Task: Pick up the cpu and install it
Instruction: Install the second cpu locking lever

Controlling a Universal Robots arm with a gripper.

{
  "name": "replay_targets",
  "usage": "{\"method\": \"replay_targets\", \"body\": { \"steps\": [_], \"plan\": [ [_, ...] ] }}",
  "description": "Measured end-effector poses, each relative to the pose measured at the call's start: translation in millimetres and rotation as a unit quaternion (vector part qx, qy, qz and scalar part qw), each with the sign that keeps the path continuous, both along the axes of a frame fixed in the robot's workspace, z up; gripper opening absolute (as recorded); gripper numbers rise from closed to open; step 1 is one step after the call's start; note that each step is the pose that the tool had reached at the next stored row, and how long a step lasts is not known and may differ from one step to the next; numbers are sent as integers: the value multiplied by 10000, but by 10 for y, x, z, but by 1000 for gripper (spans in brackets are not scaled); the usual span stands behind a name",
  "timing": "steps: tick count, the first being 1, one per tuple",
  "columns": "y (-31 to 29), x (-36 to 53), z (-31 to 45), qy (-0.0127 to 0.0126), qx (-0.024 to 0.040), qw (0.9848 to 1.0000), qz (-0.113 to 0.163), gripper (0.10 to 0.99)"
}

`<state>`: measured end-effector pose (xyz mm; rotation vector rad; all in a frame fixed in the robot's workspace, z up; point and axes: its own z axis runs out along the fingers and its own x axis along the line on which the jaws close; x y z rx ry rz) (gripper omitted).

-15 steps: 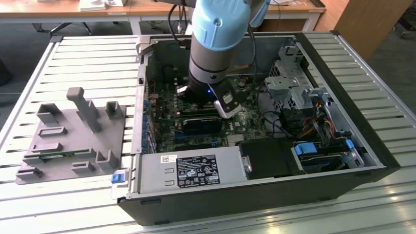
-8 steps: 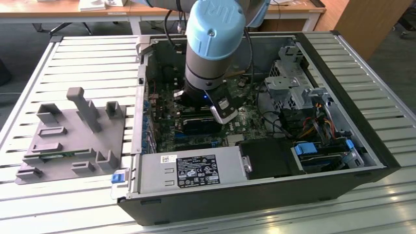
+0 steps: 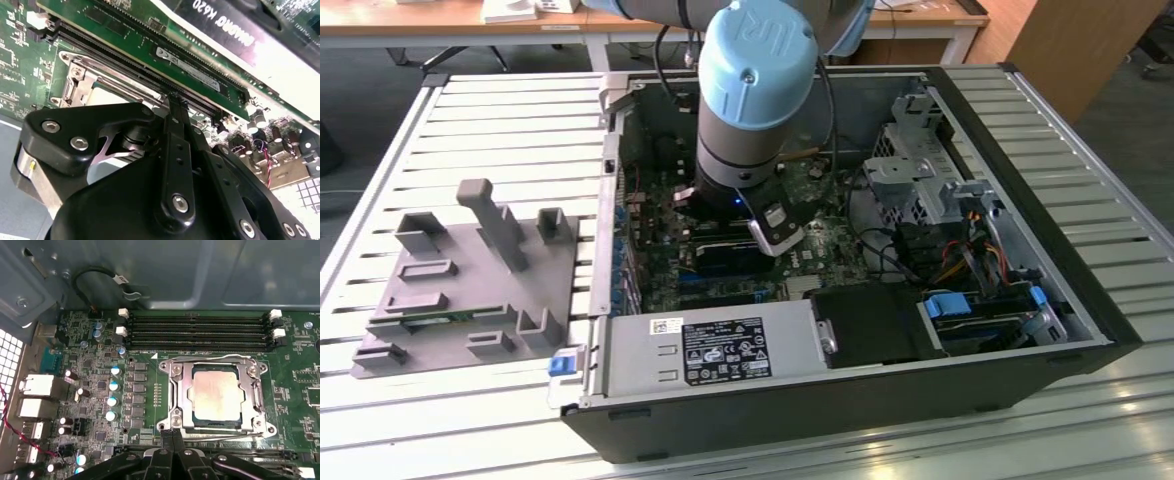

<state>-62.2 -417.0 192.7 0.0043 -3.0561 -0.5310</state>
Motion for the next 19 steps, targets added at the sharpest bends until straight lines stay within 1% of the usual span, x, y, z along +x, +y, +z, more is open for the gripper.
{"method": "replay_targets", "body": {
  "steps": [3,8,14,19],
  "plan": [
    [15,-7,-9,0,20,10000,0,106],
    [47,-35,-22,1,33,10000,0,106],
    [91,-47,-56,0,56,10000,0,106],
    [110,-69,-67,1,72,10000,0,106]
  ]
}}
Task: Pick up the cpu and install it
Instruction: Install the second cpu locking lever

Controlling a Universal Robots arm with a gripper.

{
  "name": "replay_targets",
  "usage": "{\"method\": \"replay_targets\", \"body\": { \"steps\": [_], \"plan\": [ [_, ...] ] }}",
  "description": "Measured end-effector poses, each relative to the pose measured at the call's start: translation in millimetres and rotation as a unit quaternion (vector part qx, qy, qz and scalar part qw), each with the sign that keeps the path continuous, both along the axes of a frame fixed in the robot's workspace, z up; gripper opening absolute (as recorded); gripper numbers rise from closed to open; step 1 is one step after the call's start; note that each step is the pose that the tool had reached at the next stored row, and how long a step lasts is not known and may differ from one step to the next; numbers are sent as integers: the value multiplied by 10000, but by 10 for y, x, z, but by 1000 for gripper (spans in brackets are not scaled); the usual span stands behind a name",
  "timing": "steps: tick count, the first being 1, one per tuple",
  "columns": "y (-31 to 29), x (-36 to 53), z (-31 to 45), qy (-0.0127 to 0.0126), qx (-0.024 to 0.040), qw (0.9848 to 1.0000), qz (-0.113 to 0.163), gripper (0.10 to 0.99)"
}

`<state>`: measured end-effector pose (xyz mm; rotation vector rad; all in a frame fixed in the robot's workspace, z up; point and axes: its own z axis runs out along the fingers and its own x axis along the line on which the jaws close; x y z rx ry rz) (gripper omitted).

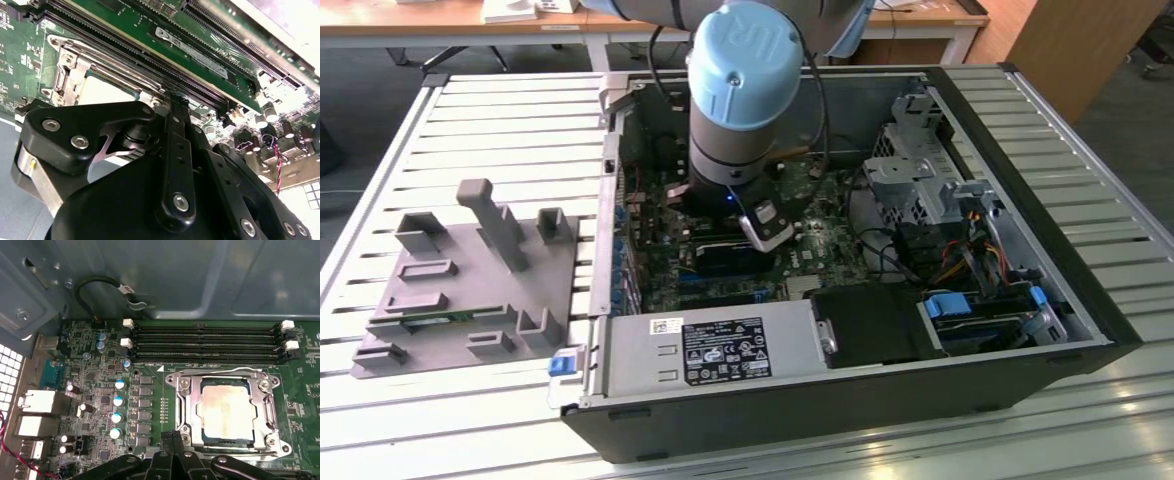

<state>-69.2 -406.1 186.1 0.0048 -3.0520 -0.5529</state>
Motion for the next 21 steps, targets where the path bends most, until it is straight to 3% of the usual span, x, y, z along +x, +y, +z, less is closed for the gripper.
{"method": "replay_targets", "body": {
  "steps": [7,14,21],
  "plan": [
    [2,-39,-1,-1,2,10000,0,106],
    [3,-40,55,-1,2,10000,0,106],
    [4,-41,31,-1,4,10000,0,106]
  ]
}}
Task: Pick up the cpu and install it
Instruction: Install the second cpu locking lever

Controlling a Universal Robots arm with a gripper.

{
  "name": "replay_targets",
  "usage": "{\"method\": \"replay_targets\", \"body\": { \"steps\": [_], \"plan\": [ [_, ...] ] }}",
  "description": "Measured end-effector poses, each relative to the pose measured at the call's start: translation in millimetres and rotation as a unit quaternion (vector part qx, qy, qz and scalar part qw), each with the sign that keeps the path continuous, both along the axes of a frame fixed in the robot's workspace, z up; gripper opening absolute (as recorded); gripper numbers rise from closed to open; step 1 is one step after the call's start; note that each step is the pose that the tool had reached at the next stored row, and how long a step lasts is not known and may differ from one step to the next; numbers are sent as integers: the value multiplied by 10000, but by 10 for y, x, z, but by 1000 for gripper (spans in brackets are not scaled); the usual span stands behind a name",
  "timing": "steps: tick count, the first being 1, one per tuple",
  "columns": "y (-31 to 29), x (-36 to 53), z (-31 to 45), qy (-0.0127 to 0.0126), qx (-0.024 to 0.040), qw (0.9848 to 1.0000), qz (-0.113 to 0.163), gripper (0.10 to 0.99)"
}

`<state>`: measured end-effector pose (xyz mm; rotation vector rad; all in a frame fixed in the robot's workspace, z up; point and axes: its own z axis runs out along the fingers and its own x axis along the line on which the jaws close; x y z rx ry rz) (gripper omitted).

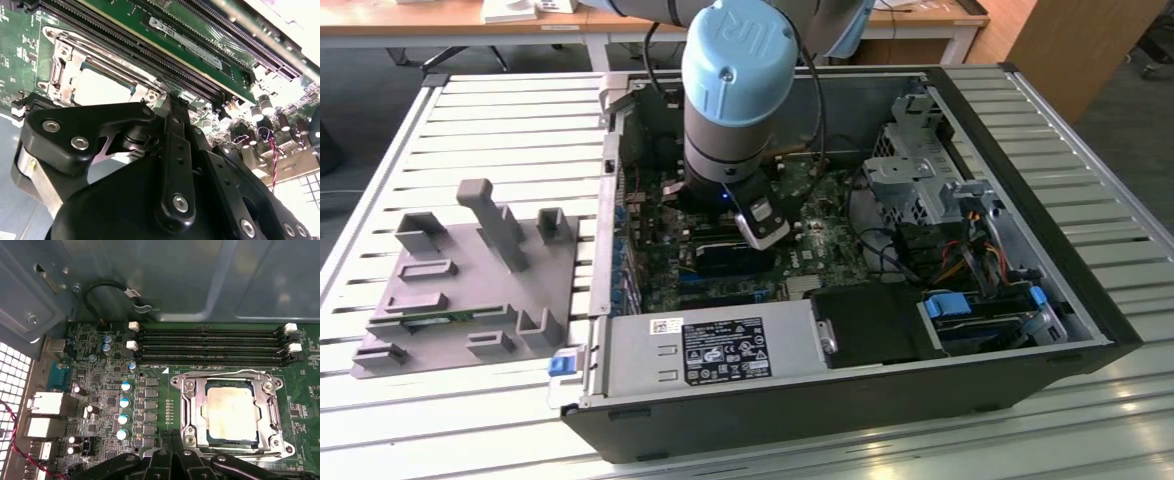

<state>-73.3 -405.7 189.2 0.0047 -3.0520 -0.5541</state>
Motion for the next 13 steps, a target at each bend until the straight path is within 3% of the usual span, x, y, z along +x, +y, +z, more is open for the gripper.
{"method": "replay_targets", "body": {
  "steps": [8,13],
  "plan": [
    [-1,-3,-31,0,-2,10000,0,106],
    [0,-7,12,-3,1,10000,0,106]
  ]
}}
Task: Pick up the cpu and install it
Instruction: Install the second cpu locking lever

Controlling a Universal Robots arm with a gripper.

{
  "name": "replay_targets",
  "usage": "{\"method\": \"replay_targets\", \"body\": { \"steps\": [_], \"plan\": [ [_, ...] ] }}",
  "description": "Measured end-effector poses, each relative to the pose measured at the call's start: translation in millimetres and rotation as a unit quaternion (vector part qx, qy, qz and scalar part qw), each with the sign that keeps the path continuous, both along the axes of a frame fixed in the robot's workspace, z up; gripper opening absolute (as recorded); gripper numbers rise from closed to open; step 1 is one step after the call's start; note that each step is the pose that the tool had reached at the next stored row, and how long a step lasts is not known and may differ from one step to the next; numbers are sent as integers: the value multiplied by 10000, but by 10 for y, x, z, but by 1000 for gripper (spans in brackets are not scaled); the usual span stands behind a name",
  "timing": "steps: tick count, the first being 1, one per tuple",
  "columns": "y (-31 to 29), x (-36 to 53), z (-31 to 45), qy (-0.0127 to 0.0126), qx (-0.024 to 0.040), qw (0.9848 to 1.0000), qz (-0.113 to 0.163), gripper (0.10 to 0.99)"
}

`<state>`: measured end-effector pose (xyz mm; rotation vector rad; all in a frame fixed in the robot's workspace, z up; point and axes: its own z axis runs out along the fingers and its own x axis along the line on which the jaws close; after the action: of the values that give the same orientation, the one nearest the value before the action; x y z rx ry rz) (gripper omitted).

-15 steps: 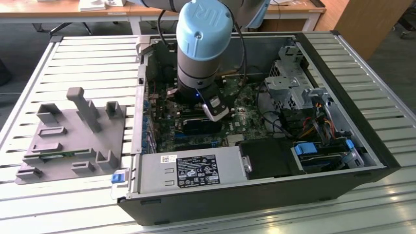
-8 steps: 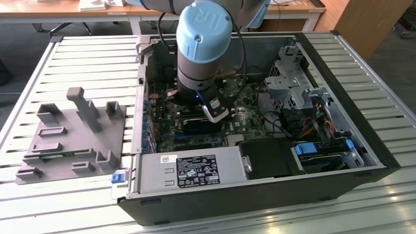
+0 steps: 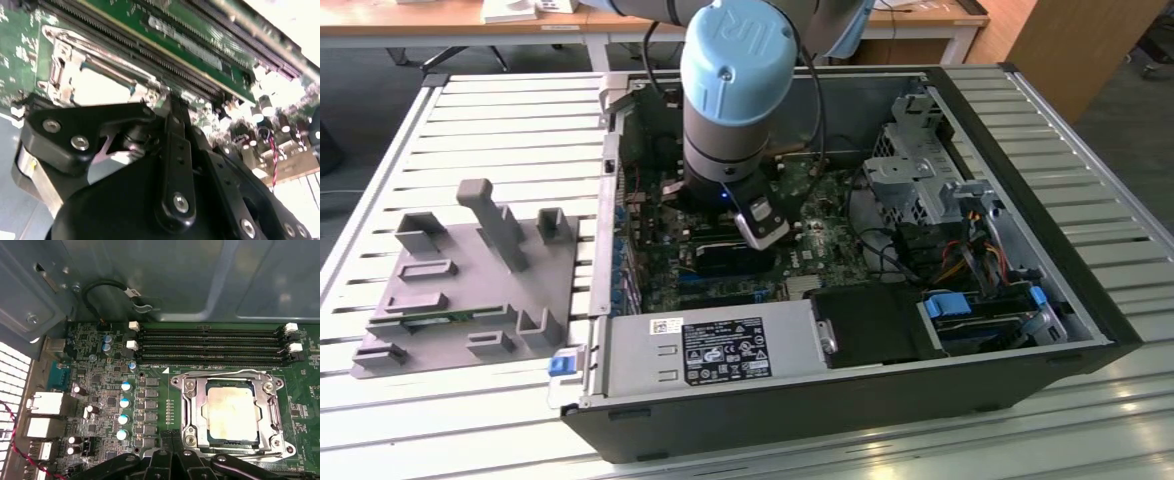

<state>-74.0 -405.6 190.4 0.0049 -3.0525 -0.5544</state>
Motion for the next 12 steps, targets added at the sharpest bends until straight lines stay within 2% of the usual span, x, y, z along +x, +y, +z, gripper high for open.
{"method": "replay_targets", "body": {
  "steps": [5,12],
  "plan": [
    [-1,-1,48,1,-1,10000,0,106],
    [0,-2,180,0,-1,10000,0,106]
  ]
}}
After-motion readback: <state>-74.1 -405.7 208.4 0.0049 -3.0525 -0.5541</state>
